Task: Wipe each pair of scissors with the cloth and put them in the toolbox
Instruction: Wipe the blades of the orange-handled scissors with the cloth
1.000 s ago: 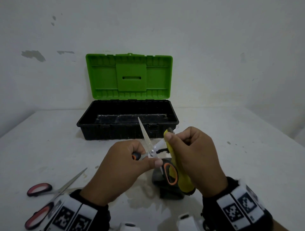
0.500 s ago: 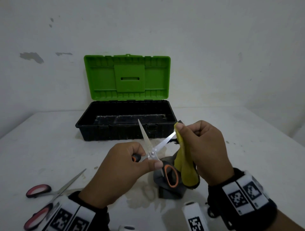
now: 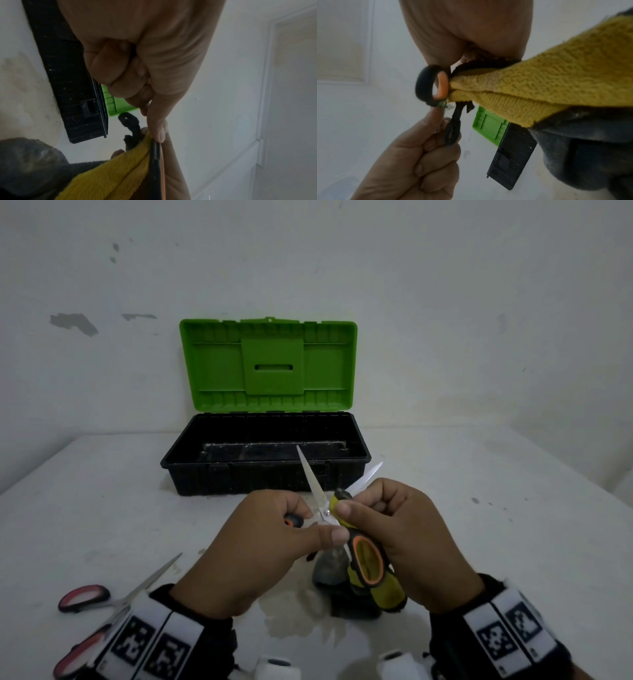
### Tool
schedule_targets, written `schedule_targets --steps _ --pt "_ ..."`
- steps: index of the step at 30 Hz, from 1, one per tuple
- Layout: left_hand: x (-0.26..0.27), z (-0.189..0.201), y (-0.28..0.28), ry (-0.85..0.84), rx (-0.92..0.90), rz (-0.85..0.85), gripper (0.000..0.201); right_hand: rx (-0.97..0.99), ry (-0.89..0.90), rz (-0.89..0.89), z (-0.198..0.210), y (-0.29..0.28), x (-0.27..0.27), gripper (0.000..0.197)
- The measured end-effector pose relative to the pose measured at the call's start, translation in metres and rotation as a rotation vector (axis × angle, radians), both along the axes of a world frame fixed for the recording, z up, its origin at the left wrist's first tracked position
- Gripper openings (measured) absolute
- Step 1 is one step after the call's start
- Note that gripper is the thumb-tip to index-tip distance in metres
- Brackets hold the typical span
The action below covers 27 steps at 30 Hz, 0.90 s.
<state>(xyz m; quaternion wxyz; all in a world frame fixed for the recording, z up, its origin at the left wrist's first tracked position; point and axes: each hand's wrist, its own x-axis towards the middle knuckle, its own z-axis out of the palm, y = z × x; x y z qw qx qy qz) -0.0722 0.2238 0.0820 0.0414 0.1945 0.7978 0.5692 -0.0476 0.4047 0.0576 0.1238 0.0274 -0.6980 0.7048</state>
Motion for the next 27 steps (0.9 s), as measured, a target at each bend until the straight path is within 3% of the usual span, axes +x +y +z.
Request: schedule_targets --steps 8,12,17,22,27 --pt "0.004 0.005 -0.002 0.023 0.015 -0.037 0.031 -0.023 0.089 -0.139 0.003 0.0 -0.004 0.027" --pt "0.002 0.004 -0.004 -0.046 0.046 -0.071 0.024 -0.03 0.06 -0.076 0.001 -0.007 0.0 0.029" --pt "-0.001 -0.003 -0.005 -0.001 0.002 -0.025 0.036 -0.026 0.055 -0.208 0.003 0.007 -0.008 0.028" --pt "-0.002 -0.003 -0.006 0.061 -0.04 -0.02 0.041 0.03 0.043 -0.154 0.003 0.001 -0.003 0.032" --pt "-0.002 -0.006 -0.004 0.067 -0.028 -0.007 0.043 -0.076 0.048 -0.207 0.004 0.014 -0.011 0.032"
